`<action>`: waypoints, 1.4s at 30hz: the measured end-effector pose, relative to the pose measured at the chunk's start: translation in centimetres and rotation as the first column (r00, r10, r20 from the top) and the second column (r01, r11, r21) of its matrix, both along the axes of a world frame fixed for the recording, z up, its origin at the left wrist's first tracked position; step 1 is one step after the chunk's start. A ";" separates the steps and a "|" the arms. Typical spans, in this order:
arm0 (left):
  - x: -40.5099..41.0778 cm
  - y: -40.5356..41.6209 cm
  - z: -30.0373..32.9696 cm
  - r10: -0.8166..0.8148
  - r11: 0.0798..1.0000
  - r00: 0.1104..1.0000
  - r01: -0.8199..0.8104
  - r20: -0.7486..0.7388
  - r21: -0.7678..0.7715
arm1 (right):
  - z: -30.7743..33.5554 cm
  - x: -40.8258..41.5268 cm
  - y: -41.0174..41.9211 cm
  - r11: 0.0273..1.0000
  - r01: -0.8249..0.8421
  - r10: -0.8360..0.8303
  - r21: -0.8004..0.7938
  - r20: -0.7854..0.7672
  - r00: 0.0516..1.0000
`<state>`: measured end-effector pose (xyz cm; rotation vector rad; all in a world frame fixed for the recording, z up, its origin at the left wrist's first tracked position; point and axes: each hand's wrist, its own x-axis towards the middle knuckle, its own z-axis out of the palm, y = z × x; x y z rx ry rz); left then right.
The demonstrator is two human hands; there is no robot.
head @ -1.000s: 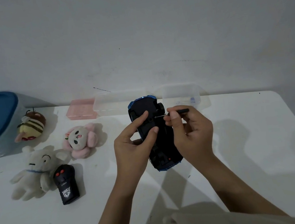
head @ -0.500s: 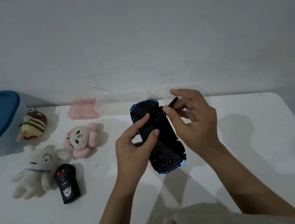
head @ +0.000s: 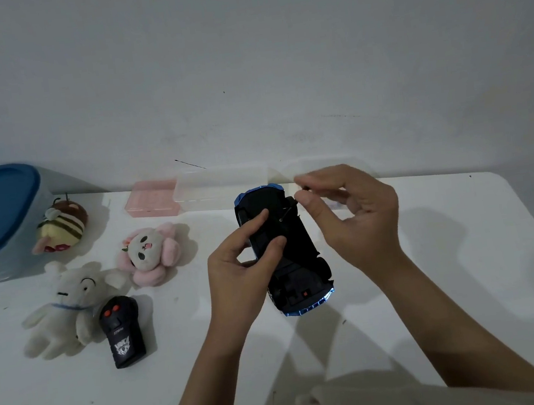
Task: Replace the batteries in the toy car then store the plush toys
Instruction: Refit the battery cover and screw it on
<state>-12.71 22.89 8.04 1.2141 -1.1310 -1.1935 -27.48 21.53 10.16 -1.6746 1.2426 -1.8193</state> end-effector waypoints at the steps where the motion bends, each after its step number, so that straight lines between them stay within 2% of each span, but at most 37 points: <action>1: 0.1 0.0 0.0 0.005 1.000 1.000 -0.005 0.000 0.001 | 0.0 0.0 0.1 0.999 -0.031 0.031 -0.007 -0.012 0.999; 6: 0.2 0.0 0.0 0.006 1.000 1.000 -0.006 -0.001 0.008 | 0.3 0.7 0.1 0.999 -0.025 0.021 0.044 0.088 0.996; 11: 0.1 0.0 0.1 -0.009 1.000 1.000 0.009 -0.012 0.006 | 0.2 0.7 -0.2 0.998 -0.057 0.057 0.024 -0.002 0.998; 15: 0.1 0.0 0.0 -0.016 1.000 1.000 0.016 -0.018 0.009 | 0.4 1.0 -0.4 0.998 -0.044 0.042 0.049 0.027 0.999; 21: 0.1 0.1 -0.2 -0.012 1.000 1.000 0.012 -0.025 0.016 | 0.3 0.6 -0.8 0.996 -0.082 0.084 0.034 -0.034 0.996; 26: 0.2 0.0 -0.3 -0.019 0.999 0.999 0.020 -0.047 0.024 | 0.3 0.8 -0.8 0.991 -0.098 0.092 0.087 0.065 0.994; 31: 0.3 -0.1 -0.5 -0.003 1.000 0.999 0.004 -0.034 0.027 | -0.1 0.6 -0.9 0.999 -0.035 0.036 0.021 -0.027 0.999; 35: 0.4 0.0 -0.6 -0.005 0.999 0.999 0.006 -0.037 0.035 | 0.0 0.7 -0.7 0.993 -0.072 0.068 0.092 0.050 0.996; 42: 0.3 0.2 -0.9 -0.013 0.999 0.998 0.016 -0.067 0.047 | -0.9 0.5 -1.3 0.996 0.068 -0.061 0.050 -0.121 0.991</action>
